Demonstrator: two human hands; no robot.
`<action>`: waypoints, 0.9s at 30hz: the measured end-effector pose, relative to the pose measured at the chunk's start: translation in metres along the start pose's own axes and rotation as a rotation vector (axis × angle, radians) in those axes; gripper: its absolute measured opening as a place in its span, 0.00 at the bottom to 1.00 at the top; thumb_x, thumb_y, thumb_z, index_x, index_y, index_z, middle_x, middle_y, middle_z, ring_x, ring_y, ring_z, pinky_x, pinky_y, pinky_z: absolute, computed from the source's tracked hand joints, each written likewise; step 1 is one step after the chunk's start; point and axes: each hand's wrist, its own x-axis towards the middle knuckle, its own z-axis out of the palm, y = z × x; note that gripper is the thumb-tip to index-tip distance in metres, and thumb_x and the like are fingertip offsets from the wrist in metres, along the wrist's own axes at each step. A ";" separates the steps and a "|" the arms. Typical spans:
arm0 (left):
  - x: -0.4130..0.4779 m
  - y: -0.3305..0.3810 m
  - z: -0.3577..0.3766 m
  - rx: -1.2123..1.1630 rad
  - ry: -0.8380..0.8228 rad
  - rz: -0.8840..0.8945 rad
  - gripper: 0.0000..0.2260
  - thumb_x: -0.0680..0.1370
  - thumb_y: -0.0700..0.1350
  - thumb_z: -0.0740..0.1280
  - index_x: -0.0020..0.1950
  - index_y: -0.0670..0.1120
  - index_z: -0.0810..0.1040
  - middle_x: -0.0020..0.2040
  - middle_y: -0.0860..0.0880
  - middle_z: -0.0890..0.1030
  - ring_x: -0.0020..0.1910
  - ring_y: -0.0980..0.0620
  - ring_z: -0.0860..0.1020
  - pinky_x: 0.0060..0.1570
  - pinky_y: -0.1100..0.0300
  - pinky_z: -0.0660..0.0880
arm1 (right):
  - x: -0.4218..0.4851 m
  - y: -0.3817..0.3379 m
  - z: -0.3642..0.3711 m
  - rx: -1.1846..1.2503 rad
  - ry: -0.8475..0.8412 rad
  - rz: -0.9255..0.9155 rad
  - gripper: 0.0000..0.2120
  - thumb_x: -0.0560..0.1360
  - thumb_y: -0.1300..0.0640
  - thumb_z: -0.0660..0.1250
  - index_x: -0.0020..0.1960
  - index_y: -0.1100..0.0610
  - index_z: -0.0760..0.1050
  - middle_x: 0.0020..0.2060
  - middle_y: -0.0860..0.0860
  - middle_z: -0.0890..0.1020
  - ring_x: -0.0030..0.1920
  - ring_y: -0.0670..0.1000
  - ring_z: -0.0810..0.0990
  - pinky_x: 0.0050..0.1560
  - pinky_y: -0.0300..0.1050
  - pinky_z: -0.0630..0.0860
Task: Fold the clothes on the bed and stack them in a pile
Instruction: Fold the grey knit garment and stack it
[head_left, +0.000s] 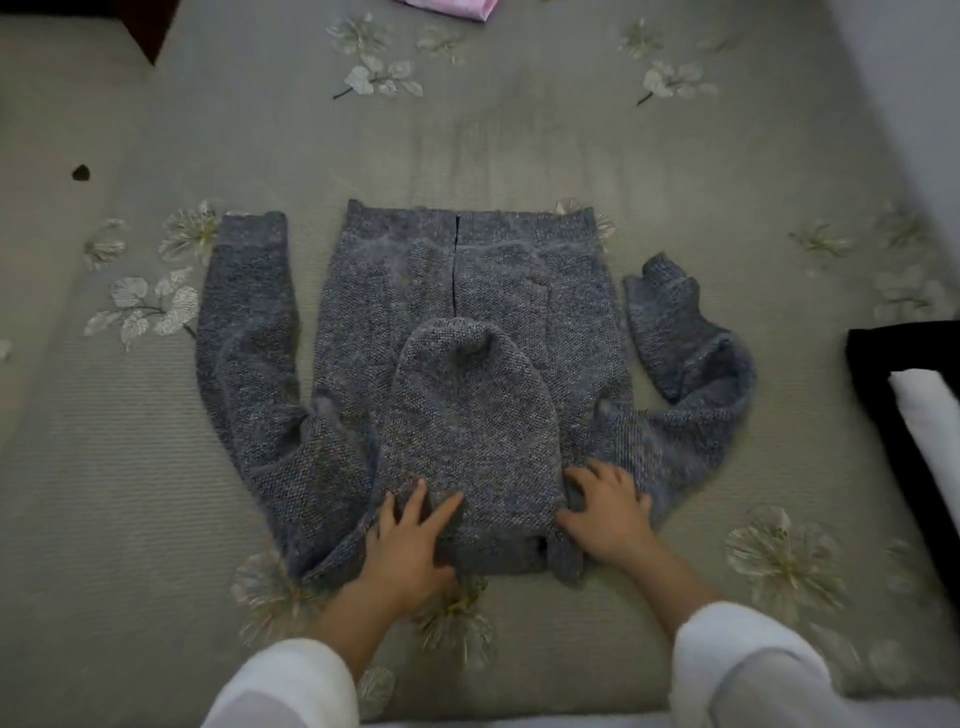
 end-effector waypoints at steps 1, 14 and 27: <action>0.004 0.003 0.000 0.019 -0.039 -0.017 0.37 0.77 0.53 0.66 0.75 0.67 0.43 0.78 0.52 0.36 0.75 0.37 0.36 0.71 0.35 0.48 | 0.005 0.002 -0.003 -0.044 -0.004 -0.018 0.26 0.74 0.43 0.63 0.71 0.46 0.65 0.75 0.48 0.58 0.75 0.54 0.51 0.70 0.62 0.52; 0.064 0.099 -0.003 -0.022 -0.168 0.009 0.29 0.81 0.59 0.55 0.77 0.63 0.41 0.79 0.51 0.39 0.74 0.31 0.39 0.71 0.33 0.48 | 0.062 0.111 -0.073 0.888 0.642 0.675 0.15 0.78 0.66 0.58 0.64 0.69 0.67 0.64 0.67 0.70 0.58 0.61 0.72 0.60 0.55 0.67; 0.082 0.106 0.018 0.129 -0.203 -0.125 0.28 0.81 0.58 0.54 0.77 0.61 0.42 0.78 0.50 0.35 0.73 0.29 0.38 0.70 0.32 0.51 | 0.064 0.105 -0.135 1.489 0.694 0.282 0.09 0.72 0.66 0.65 0.38 0.55 0.71 0.27 0.48 0.76 0.28 0.43 0.74 0.27 0.32 0.69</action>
